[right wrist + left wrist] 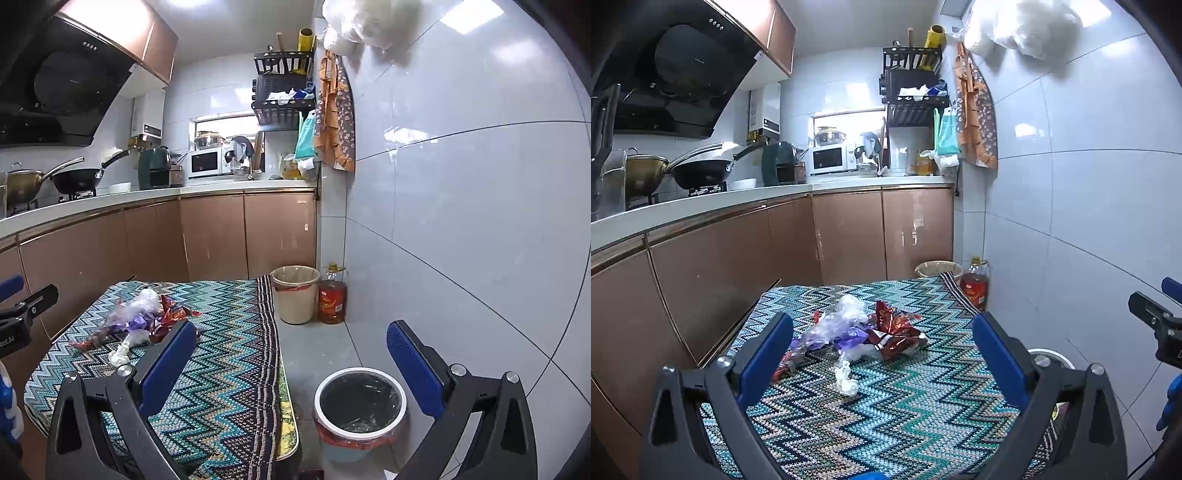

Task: Collect trash
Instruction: 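Move both tools toward the trash pile on the patterned cloth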

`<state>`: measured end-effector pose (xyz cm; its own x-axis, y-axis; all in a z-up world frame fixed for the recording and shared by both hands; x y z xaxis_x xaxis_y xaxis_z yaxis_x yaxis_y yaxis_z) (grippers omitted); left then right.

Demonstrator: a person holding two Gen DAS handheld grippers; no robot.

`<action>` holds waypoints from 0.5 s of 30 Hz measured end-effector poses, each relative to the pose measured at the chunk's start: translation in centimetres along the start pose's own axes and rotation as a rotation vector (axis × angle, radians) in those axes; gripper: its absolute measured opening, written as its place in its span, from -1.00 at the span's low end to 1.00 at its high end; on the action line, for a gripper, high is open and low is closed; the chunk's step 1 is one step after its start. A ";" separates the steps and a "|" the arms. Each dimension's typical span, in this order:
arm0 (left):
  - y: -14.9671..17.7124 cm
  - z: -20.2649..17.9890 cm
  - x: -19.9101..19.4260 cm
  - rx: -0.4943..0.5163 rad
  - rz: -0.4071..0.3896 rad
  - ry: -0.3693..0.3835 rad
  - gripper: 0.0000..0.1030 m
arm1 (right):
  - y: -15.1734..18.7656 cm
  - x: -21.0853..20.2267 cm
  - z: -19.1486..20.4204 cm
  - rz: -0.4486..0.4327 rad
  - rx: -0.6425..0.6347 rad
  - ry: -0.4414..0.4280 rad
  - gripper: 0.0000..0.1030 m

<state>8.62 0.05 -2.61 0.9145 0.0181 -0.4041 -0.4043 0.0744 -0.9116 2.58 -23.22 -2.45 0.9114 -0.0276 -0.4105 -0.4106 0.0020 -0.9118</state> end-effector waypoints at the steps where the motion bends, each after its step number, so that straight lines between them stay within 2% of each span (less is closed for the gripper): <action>1: 0.0 -0.1 0.0 0.002 -0.006 0.007 0.90 | 0.2 0.1 0.0 0.022 0.008 -0.004 1.00; 11: -0.3 1.0 -0.5 -0.058 -0.034 0.011 0.90 | 0.3 0.2 0.2 0.022 -0.007 -0.002 1.00; 15: -0.4 1.0 -0.6 -0.036 -0.029 0.007 0.90 | 0.3 -0.2 -0.3 0.019 -0.011 0.000 1.00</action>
<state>8.25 0.96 -1.92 0.9258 0.0099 -0.3779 -0.3780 0.0393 -0.9250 2.26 -23.55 -2.60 0.9036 -0.0273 -0.4275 -0.4278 -0.0085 -0.9038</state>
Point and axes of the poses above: each gripper's, at about its wrist camera, not at the fingertips, and x roughly the way its jaws point, z to its left, y to its underside, the point moved 9 cm from there along x, roughly the way its jaws point, and after that the axes turned 7 degrees about z, right-handed, at the moved point
